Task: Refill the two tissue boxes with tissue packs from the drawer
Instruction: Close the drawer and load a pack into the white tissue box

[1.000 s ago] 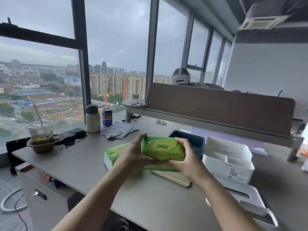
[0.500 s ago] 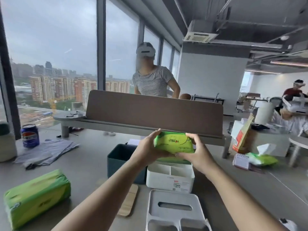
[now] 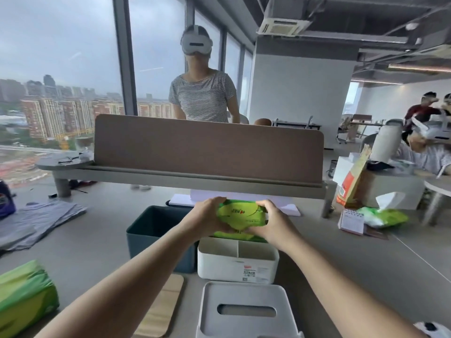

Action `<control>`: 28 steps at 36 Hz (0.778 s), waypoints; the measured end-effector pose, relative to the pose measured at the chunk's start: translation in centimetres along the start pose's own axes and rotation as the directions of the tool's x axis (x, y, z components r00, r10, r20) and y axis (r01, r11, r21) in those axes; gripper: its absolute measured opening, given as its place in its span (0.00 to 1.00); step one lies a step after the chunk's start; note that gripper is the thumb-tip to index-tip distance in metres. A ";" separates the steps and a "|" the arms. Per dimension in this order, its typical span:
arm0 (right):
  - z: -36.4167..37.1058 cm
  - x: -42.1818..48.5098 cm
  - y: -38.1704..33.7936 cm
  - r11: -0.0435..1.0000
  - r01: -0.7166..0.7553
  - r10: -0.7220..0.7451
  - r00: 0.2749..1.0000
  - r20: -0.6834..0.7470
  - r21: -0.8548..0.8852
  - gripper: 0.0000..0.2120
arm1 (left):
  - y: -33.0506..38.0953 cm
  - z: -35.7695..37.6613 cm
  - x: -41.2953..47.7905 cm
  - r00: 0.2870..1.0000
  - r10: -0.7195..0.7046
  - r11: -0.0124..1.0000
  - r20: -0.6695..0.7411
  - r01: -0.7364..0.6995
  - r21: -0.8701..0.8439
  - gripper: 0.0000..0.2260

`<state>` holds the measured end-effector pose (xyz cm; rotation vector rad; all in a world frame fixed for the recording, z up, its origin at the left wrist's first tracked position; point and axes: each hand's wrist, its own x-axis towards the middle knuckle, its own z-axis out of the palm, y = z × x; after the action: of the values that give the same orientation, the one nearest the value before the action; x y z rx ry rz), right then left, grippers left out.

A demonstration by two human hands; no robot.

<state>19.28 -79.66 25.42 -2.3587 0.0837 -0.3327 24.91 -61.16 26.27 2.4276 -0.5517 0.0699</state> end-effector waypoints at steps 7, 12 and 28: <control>0.5 0.4 0.5 0.971 0.047 -0.050 0.999 -0.006 -0.235 0.24 | 0.0 1.1 0.5 0.994 0.055 0.981 0.090 -0.070 0.183 0.26; 0.5 -0.3 0.0 0.955 0.042 -0.045 0.999 -0.001 -0.293 0.18 | 0.5 1.5 0.2 0.987 0.133 0.959 0.094 -0.152 0.240 0.19; -2.8 -11.0 -1.3 0.934 0.286 -0.256 0.954 0.159 -0.215 0.16 | -0.4 -0.6 -11.6 0.965 0.261 0.956 0.018 -0.261 0.137 0.23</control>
<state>7.90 -78.92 25.91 -2.6260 -0.2830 -0.3159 14.60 -56.26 24.38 2.4726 -0.8926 0.2262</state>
